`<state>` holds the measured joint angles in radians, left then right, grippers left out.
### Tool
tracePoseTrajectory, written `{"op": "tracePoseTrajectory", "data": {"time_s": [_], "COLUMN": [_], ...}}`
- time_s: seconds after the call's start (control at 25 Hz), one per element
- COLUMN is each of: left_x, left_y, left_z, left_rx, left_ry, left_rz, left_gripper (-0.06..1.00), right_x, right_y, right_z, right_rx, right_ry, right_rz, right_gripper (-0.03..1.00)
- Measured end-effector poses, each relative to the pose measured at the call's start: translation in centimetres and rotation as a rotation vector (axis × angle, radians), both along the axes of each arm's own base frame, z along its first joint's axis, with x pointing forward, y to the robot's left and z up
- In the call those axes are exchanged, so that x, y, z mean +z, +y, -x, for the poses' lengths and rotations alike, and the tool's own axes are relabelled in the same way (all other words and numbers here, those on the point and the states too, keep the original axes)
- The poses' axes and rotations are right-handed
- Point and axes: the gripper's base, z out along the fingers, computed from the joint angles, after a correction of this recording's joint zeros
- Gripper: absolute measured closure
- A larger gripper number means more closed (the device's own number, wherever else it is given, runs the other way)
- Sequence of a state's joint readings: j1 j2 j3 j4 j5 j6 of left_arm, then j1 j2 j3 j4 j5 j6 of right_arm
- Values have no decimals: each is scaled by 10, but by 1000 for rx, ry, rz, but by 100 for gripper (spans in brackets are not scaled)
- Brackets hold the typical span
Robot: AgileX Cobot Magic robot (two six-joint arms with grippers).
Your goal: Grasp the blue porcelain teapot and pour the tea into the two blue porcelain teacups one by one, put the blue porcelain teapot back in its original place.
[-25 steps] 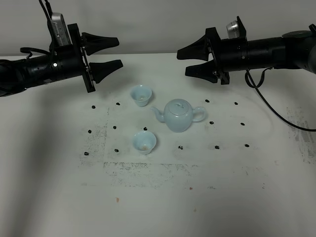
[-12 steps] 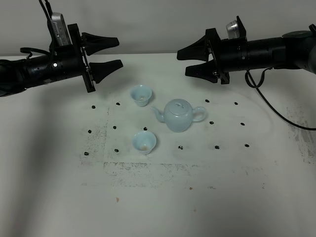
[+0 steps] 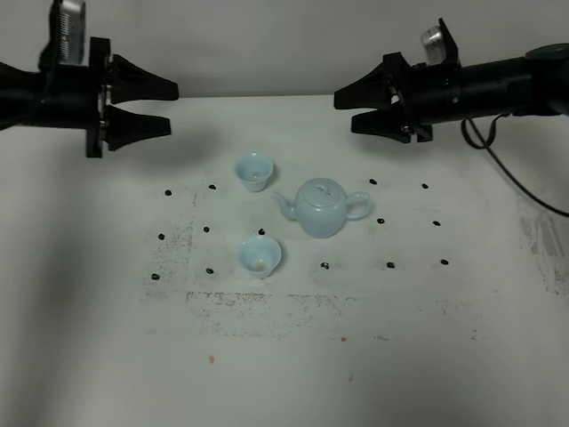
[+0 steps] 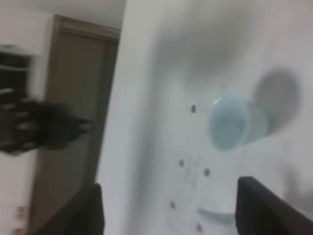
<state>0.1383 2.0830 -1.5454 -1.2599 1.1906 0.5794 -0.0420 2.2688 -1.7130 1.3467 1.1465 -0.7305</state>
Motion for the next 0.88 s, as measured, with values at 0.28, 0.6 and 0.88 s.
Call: {"op": "tracePoseTrajectory", "data": {"time_s": [0.28,0.6,0.88], "left_x": [142,247,222], "left_y": [27,27,4], "left_z": [80,231,317], "left_rx": [64,276,228], "left_ry": [-283,-522,-591], "left_rz": [-301,-813,-874], "left_gripper": [38,38,38], "right_x": [27,56,61], "right_y": [-24,-36,-36], "right_z": [6,13,15], "right_rx": [-13,-18,-7], "right_ry": [-99,-203,-220], "right_rz": [173,224,243], "right_gripper": [38,38,38]}}
